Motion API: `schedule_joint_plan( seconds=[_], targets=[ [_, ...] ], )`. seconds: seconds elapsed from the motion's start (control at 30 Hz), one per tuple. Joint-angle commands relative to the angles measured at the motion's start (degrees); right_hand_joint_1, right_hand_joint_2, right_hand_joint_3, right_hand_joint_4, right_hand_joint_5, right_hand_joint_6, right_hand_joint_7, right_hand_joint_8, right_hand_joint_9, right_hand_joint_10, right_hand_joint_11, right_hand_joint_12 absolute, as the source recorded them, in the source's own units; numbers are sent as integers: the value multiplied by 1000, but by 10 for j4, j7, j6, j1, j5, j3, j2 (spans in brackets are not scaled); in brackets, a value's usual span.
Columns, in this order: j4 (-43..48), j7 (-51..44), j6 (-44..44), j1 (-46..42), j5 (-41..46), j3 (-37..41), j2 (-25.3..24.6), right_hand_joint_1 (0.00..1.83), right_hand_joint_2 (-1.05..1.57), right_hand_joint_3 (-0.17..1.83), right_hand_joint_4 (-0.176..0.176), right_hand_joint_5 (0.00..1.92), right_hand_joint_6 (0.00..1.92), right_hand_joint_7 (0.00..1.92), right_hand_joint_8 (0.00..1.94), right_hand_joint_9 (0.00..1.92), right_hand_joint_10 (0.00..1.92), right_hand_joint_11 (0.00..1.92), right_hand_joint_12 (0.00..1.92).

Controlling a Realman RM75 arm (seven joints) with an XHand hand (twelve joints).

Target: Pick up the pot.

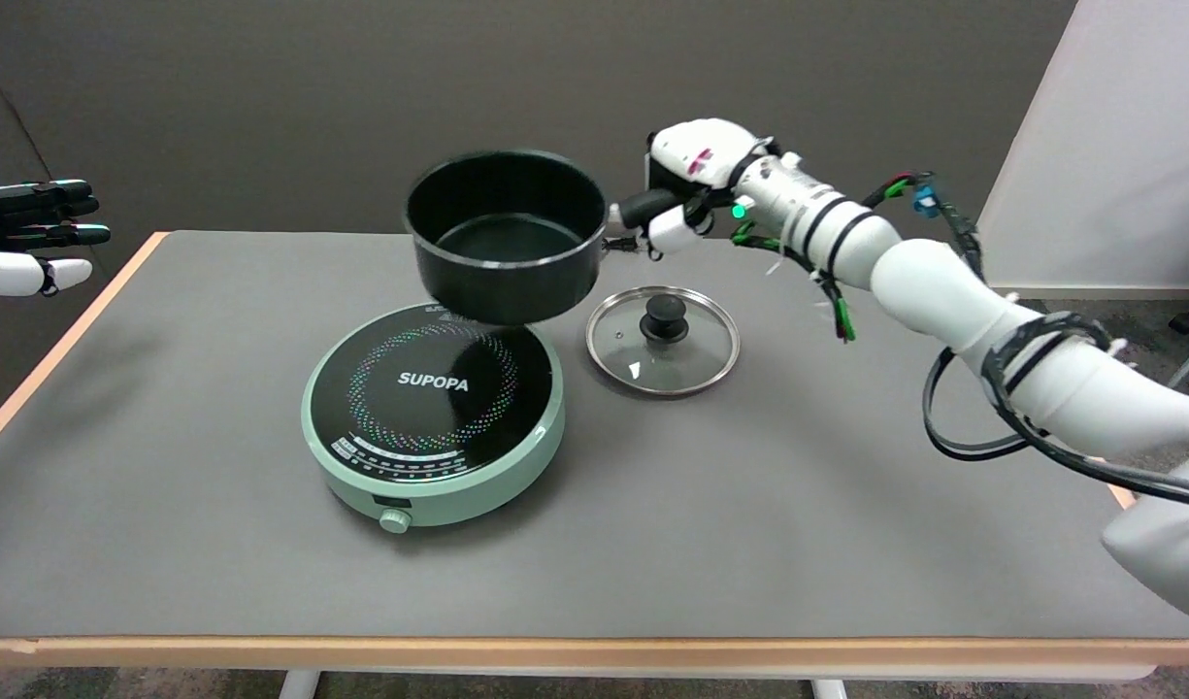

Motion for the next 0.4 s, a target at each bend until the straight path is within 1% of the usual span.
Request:
schedule_joint_plan(
  seconds=[0.03, 0.17, 0.4],
  targets=[
    [169, 0, 7, -186, 11, 272, 54, 834, 1219, 1216, -94, 1735, 1735, 1735, 1735, 1735, 1735, 1735, 1735],
    [212, 0, 4, -251, 10, 359, 55, 832, 1226, 1215, -93, 1745, 1745, 1745, 1745, 1745, 1745, 1745, 1745],
    [281, 0, 1, -356, 10, 484, 52, 830, 1235, 1213, -92, 1756, 1756, 1756, 1756, 1756, 1756, 1756, 1756]
  ],
)
